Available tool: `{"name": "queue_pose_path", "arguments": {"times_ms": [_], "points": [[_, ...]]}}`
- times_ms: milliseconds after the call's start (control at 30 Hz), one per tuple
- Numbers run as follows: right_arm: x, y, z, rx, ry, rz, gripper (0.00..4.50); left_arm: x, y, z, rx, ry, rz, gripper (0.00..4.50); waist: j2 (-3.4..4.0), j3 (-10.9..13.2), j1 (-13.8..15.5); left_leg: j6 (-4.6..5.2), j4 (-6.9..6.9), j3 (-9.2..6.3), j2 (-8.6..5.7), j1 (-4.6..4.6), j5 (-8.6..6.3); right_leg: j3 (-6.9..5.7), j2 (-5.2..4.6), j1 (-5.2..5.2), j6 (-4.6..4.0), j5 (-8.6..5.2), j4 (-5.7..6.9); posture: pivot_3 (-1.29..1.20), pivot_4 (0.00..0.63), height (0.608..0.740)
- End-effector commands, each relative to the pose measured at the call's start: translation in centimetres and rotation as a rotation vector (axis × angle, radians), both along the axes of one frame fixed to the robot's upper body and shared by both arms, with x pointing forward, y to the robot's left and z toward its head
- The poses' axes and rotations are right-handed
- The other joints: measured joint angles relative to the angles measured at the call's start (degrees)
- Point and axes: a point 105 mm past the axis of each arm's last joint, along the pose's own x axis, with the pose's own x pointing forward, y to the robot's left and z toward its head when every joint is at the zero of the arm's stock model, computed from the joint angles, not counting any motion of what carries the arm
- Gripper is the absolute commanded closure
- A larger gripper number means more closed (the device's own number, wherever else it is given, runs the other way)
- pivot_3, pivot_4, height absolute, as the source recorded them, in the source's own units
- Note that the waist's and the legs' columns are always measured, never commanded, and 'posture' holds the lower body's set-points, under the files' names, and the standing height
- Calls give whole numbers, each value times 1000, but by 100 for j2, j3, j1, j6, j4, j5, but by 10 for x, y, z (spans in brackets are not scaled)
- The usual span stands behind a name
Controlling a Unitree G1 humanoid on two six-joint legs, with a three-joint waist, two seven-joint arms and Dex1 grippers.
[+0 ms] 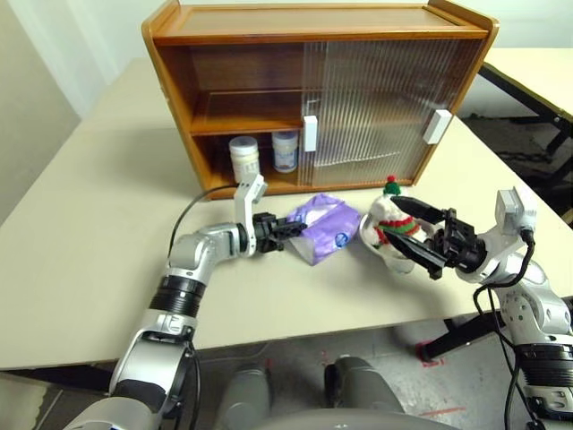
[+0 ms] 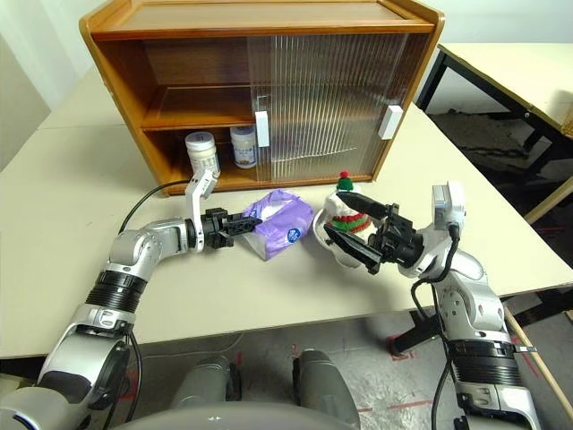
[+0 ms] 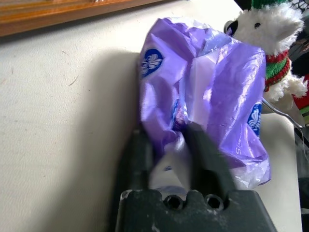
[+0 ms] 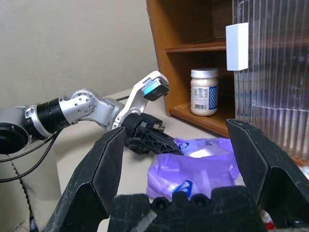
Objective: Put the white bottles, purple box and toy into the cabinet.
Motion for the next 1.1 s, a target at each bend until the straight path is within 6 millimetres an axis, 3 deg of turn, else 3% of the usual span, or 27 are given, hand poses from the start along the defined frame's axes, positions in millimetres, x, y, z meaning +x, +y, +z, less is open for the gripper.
{"name": "queue_pose_path", "arguments": {"times_ms": [33,367,667,800,1100], "points": [[-1,1,4,-9,-29,-5,0,0,5,5,-41,3,30,4474,0,0,0,2,0,0,0,-1,1,0,0,0,0,0,0,53,0,740],[2,0,4,-10,-35,16,0,-12,60,52,-153,-88,258,4474,1,1,8,-11,-1,-4,28,1,-6,-2,-3,-2,-2,-1,5,106,0,740],[5,0,4,-13,-31,35,0,-18,81,147,-209,-343,376,4474,-3,3,77,-12,-1,-8,25,0,-7,-5,-6,1,0,0,4,129,0,740],[6,1,4,-12,-30,42,0,-5,88,174,-120,-445,456,4474,-2,3,148,-12,-1,-8,8,5,-7,-2,-5,3,-1,0,5,142,0,740],[6,5,2,-5,-34,39,0,47,71,191,-43,-543,595,4474,-5,4,216,-13,-1,-10,-5,7,-7,-4,-5,14,2,2,-7,113,0,740]]}}
